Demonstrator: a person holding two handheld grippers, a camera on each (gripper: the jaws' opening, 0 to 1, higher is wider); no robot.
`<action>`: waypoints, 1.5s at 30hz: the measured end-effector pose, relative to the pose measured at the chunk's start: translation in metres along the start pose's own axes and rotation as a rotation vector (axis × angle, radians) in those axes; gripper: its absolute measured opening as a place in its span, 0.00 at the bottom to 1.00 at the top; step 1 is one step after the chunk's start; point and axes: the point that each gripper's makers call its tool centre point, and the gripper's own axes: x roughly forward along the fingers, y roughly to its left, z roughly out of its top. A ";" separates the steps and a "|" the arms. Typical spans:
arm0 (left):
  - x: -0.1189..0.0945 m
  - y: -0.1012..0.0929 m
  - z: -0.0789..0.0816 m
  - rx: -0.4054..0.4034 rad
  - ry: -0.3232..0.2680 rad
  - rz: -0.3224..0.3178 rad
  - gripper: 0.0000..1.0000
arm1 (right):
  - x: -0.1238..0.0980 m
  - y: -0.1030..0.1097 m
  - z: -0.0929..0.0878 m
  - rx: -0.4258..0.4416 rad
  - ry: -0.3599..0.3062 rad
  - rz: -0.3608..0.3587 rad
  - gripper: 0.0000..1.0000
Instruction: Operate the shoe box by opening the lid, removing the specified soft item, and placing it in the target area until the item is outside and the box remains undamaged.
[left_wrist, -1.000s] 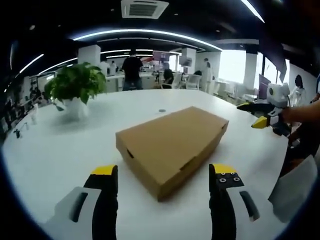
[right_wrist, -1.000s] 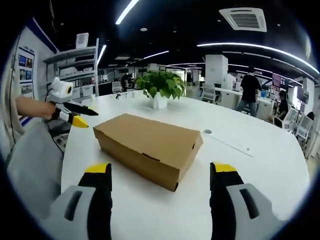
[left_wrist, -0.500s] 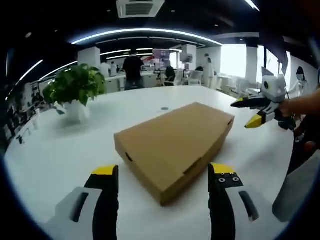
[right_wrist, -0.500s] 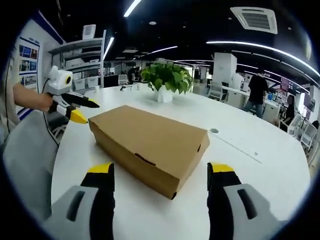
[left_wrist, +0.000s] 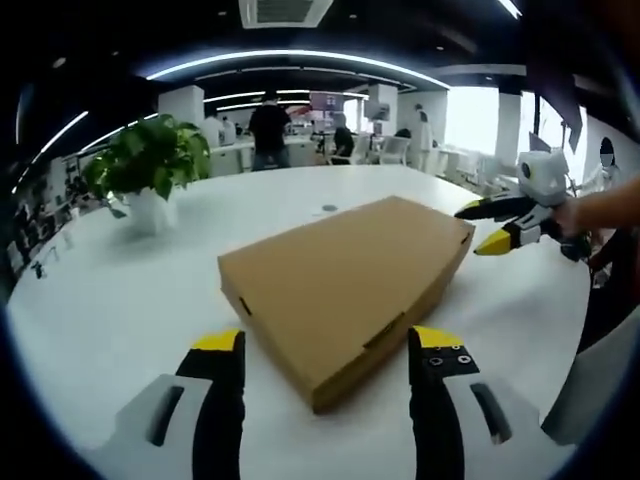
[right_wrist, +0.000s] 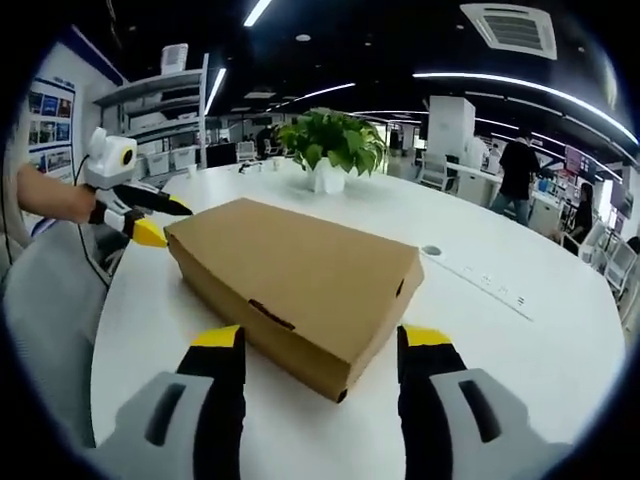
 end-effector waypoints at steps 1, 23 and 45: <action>0.002 -0.001 -0.001 0.000 0.003 -0.002 0.67 | 0.000 0.001 0.000 -0.007 0.004 0.004 0.55; 0.015 0.002 -0.008 -0.035 0.011 0.034 0.64 | 0.008 0.000 -0.009 -0.010 0.044 0.016 0.44; 0.012 0.006 -0.011 -0.008 0.054 -0.004 0.60 | 0.006 0.007 -0.010 0.032 0.062 -0.024 0.42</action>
